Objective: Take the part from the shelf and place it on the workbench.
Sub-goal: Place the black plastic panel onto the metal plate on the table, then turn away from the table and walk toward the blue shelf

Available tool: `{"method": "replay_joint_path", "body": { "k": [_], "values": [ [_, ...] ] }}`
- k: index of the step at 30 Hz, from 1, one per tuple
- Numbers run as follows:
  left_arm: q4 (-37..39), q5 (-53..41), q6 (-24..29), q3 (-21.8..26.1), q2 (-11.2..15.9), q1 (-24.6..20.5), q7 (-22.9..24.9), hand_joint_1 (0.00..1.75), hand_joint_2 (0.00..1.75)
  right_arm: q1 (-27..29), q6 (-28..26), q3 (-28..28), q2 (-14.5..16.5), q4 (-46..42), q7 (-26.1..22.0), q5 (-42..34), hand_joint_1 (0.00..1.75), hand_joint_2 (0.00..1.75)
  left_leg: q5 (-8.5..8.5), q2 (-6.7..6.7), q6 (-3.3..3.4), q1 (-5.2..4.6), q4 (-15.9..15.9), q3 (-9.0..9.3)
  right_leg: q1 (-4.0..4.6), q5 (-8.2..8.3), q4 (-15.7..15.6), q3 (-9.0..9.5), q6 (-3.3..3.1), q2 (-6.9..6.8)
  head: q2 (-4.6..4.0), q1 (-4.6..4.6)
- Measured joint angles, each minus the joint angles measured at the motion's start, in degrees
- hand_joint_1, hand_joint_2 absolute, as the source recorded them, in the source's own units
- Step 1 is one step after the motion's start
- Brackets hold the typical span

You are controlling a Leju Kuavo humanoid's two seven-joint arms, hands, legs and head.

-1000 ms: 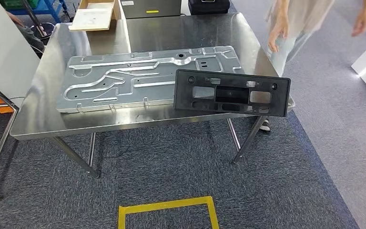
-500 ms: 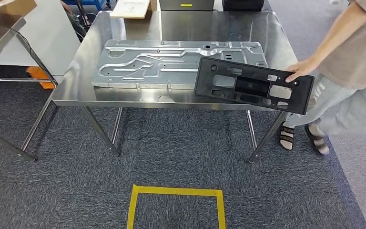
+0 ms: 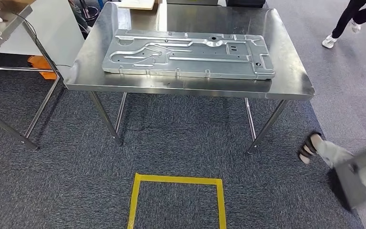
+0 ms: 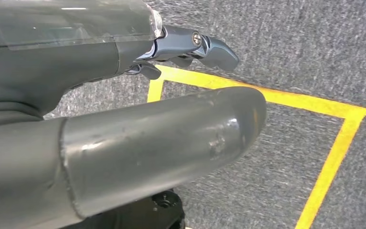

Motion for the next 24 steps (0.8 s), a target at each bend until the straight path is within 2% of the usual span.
{"method": "replay_joint_path", "body": {
  "k": [2,3,4,6,7,8,9,10,11,12,13,14,15,16,17,18,19,21,22,23,24],
  "values": [
    [0.0,0.0,0.0,0.0,-0.2,0.0,-0.1,0.00,0.00,-0.1,0.0,0.0,-0.2,0.0,0.0,0.0,0.00,0.00,0.71,-0.03,-0.46,-0.17,0.3,-0.77,0.31,0.71,-8.2,5.42,-0.65,0.15,0.00,-0.01],
    [0.0,0.0,0.0,0.0,-0.3,-0.1,-0.1,0.00,0.00,-0.2,0.0,0.0,-0.2,0.0,0.0,0.1,0.00,0.00,1.11,-0.02,-0.79,-0.19,0.4,-0.99,0.49,0.45,-10.6,6.77,-0.90,0.20,0.00,0.00],
    [0.0,0.0,0.0,0.0,-0.3,-0.1,-0.2,0.00,0.00,-0.2,0.0,0.0,-0.3,0.0,0.0,0.1,0.00,0.00,1.57,0.00,-1.16,-0.21,0.3,-1.15,0.65,0.23,-11.8,7.14,-1.12,0.20,0.00,-0.01],
    [0.0,0.0,-0.1,0.0,-0.3,-0.1,-0.4,0.00,0.00,-0.2,0.0,0.0,-0.3,0.0,0.0,0.3,0.00,0.00,1.99,-0.06,-1.92,-0.17,0.3,-1.44,0.53,1.10,-12.2,6.53,-1.77,0.01,0.00,0.00],
    [0.0,0.0,-0.1,0.0,-0.3,-0.1,-0.5,0.00,0.00,-0.3,-0.1,0.0,-0.3,0.0,-0.1,0.3,0.00,0.00,1.00,-0.13,-2.21,-0.12,1.0,-1.81,0.39,1.72,-12.4,6.11,-2.26,-0.13,0.00,-0.01],
    [0.0,-0.1,-0.1,0.0,-0.3,-0.1,-0.6,0.00,0.00,-0.4,-0.2,0.0,-0.3,0.0,-0.3,0.3,0.00,0.00,-0.99,-0.19,-2.46,-0.06,2.8,-2.48,0.24,2.39,-12.6,5.54,-2.70,-0.29,0.00,0.00],
    [0.0,-0.2,0.0,0.0,-0.3,-0.1,-0.6,0.00,0.00,-0.5,-0.3,0.0,-0.3,0.0,-0.6,0.3,0.00,0.00,-3.79,-0.23,-2.64,0.09,5.6,-3.40,0.19,2.99,-12.6,4.83,-3.01,-0.45,0.00,0.00],
    [0.0,-0.4,0.0,0.0,-0.2,0.0,-0.6,0.00,0.00,-0.5,-0.5,0.0,-0.3,0.0,-0.9,0.3,0.00,0.00,-6.58,-0.23,-2.83,0.18,9.2,-4.45,0.23,3.51,-12.4,3.96,-3.21,-0.49,0.00,-0.01],
    [0.0,-0.6,0.1,0.0,-0.2,0.0,-0.6,0.00,0.00,-0.6,-0.7,0.0,-0.3,0.0,-1.0,0.3,0.00,0.00,-8.55,-0.23,-3.02,0.25,12.8,-5.29,0.27,4.00,-12.1,3.05,-3.23,-0.58,0.00,-0.01],
    [0.0,-0.9,0.2,0.0,-0.1,0.0,-0.5,0.00,0.00,-0.6,-0.8,-0.1,-0.3,0.1,-0.8,0.2,0.00,0.00,-9.22,-0.22,-3.19,0.31,15.2,-5.51,0.30,4.46,-11.7,2.06,-3.19,-0.64,0.00,-0.01],
    [0.0,-1.1,0.2,0.0,0.0,0.1,-0.5,0.00,0.00,-0.6,-0.8,-0.1,-0.3,0.1,-0.3,0.2,0.00,0.00,-8.67,-0.21,-3.31,0.36,16.0,-4.92,0.30,4.87,-11.3,1.06,-3.09,-0.70,0.00,-0.01],
    [0.0,-1.4,0.2,0.0,0.0,0.2,-0.5,0.00,0.00,-0.7,-0.8,-0.3,-0.2,0.2,0.4,0.1,0.00,0.00,-7.26,-0.20,-3.36,0.40,14.8,-3.34,0.28,5.24,-10.8,0.08,-2.93,-0.73,0.00,-0.01],
    [0.0,-1.7,0.2,0.0,0.1,0.2,-0.4,0.00,0.00,-0.7,-0.6,-0.4,-0.1,0.3,1.1,0.0,0.00,0.00,-5.73,-0.19,-3.32,0.45,11.6,-0.73,0.26,5.56,-10.2,-0.87,-2.73,-0.75,0.00,-0.01],
    [0.0,-2.1,0.2,0.0,0.2,0.1,-0.3,0.00,0.00,-0.8,-0.3,-0.6,0.1,0.3,1.5,0.0,0.00,0.00,-5.16,-0.20,-3.21,0.42,7.4,2.28,0.31,5.83,-9.7,-1.70,-2.47,-0.77,0.00,-0.01],
    [0.0,-2.5,0.2,0.0,0.2,0.1,-0.2,0.00,0.00,-0.8,0.0,-0.8,0.4,0.4,1.7,-0.1,0.00,0.00,-5.13,-0.25,-2.96,0.34,3.7,4.80,0.36,6.12,-9.2,-2.33,-2.16,-0.79,0.01,-0.01],
    [0.0,-2.8,0.2,0.0,0.3,0.1,-0.1,0.00,0.00,-0.8,0.2,-0.9,0.6,0.5,1.7,-0.1,0.00,0.00,-5.53,-0.29,-2.69,0.22,0.9,6.39,0.41,6.46,-8.9,-2.73,-1.83,-0.81,0.01,-0.01],
    [0.0,-3.0,0.1,0.0,0.3,0.1,0.0,0.00,0.00,-0.9,0.3,-1.0,0.8,0.5,1.7,-0.1,0.00,0.00,-5.99,-0.34,-2.35,0.04,-0.4,6.89,0.43,6.87,-8.8,-2.96,-1.49,-0.83,0.01,-0.01],
    [0.0,-3.5,-0.1,0.0,0.3,0.2,0.0,0.00,0.00,-0.9,0.3,-1.2,1.0,0.6,1.1,0.0,0.00,0.00,-5.32,-0.27,-1.39,0.02,-0.8,6.27,0.38,7.55,-8.9,-3.11,-0.75,-0.77,0.01,0.01],
    [0.0,-3.7,-0.1,0.0,0.3,0.1,-0.1,0.00,0.00,-0.9,0.3,-1.3,1.1,0.7,0.5,0.0,0.00,0.00,-4.76,-0.14,-0.76,0.08,-1.0,5.88,0.31,6.93,-8.4,-3.39,-0.45,-0.62,0.01,0.01],
    [0.0,-4.0,-0.2,0.0,0.2,0.1,-0.2,0.00,0.00,-0.9,0.2,-1.4,1.2,0.7,-0.2,0.0,0.00,0.00,-4.11,-0.01,-0.15,0.18,-1.2,5.37,0.26,5.22,-7.1,-3.92,-0.22,-0.43,0.00,0.02],
    [0.0,-4.1,-0.2,0.0,0.2,0.0,-0.3,0.00,0.00,-0.9,0.1,-1.5,1.2,0.8,-0.8,0.0,0.00,0.00,-3.45,0.11,0.31,0.23,-1.3,4.71,0.16,2.60,-4.8,-4.73,-0.06,-0.24,0.00,0.01]
  ]
}}
